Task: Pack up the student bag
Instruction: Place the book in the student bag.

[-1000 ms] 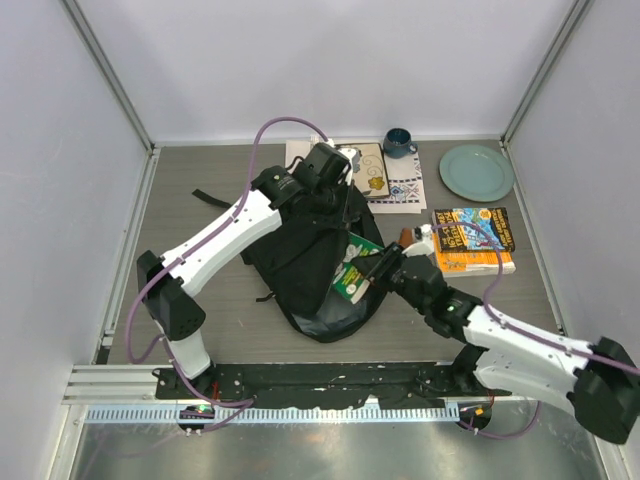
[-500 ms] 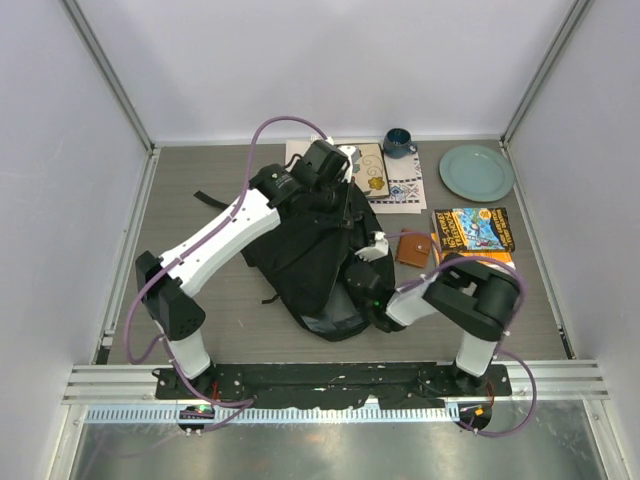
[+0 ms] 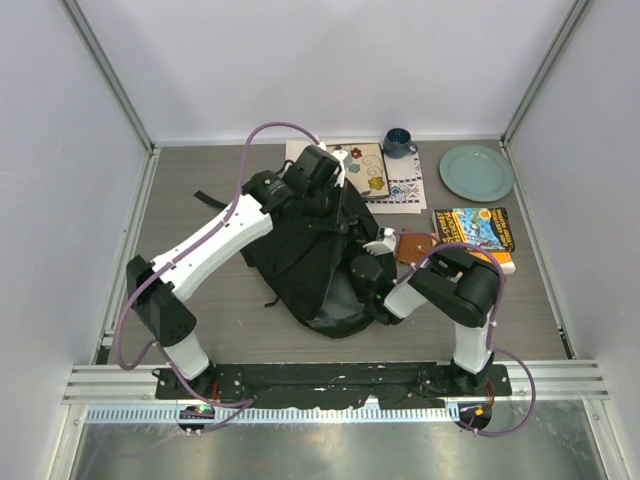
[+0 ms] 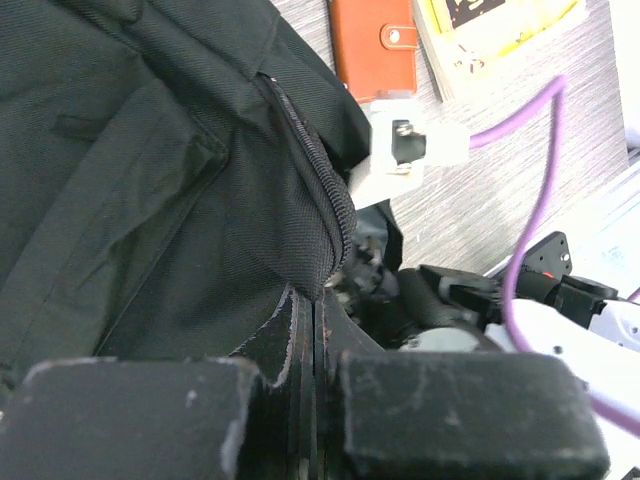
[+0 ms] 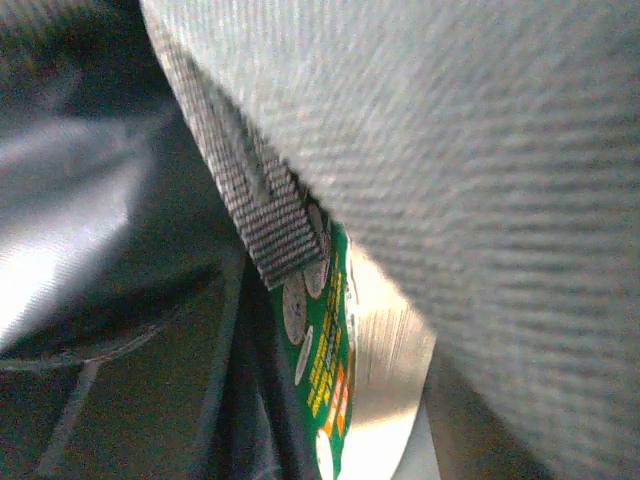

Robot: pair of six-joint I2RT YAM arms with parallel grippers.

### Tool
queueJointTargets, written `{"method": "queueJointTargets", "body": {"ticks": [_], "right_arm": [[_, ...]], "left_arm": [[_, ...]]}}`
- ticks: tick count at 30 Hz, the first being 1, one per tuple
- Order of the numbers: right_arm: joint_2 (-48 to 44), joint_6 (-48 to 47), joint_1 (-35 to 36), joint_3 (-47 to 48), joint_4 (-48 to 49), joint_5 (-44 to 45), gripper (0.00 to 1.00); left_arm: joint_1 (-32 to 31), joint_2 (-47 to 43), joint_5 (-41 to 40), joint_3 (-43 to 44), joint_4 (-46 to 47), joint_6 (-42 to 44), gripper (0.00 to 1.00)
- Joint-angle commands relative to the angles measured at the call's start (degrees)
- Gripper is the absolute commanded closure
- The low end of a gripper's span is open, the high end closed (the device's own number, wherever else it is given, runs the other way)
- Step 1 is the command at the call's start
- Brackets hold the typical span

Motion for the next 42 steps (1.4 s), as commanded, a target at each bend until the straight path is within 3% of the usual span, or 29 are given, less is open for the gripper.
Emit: {"method": "queueJointTargets", "body": {"ticks": [1, 7, 11, 14, 20, 24, 28, 29, 32, 42], "right_arm": [[-12.1, 1.1, -0.5, -4.6, -2.5, 2.6, 0.19], [-26.0, 4.5, -0.5, -5.6, -26.5, -3.3, 0.16], [-31.8, 4.6, 0.0, -6.1, -32.4, -9.0, 0.16], [-36.1, 6.4, 0.2, -7.1, -36.3, -10.7, 0.26], [-35.6, 6.2, 0.4, -4.6, -44.6, -11.9, 0.67], [-34.9, 5.8, 0.5, -4.6, -44.0, -13.5, 0.69], [-34.1, 8.1, 0.7, -3.3, -47.1, -17.9, 0.78], [-33.8, 8.6, 1.2, -3.0, -48.2, -18.2, 0.88], [-32.9, 10.1, 3.6, -2.4, -51.8, -18.1, 0.97], [-25.5, 11.9, 5.9, -1.0, -54.1, -15.7, 1.0]], "left_arm": [[1.2, -5.9, 0.5, -3.0, 3.8, -0.8, 1.0], [2.8, -6.8, 0.4, -6.0, 5.6, -1.3, 1.0], [2.9, -6.3, 0.8, -6.0, 6.0, -1.1, 1.0], [3.0, -5.7, 0.5, -5.9, 5.8, -0.9, 1.0], [2.9, -5.7, 1.5, -6.6, 6.7, -1.3, 1.0], [3.0, -5.8, 1.6, -6.6, 6.2, -1.1, 1.0], [3.0, -5.5, 1.4, -6.4, 6.1, -0.7, 1.0], [3.0, -5.3, 1.5, -6.3, 6.1, -0.7, 1.0], [3.0, -4.8, 1.4, -5.8, 6.0, -0.6, 1.0], [3.0, -3.6, 2.5, -4.9, 4.5, 0.2, 1.0]]}}
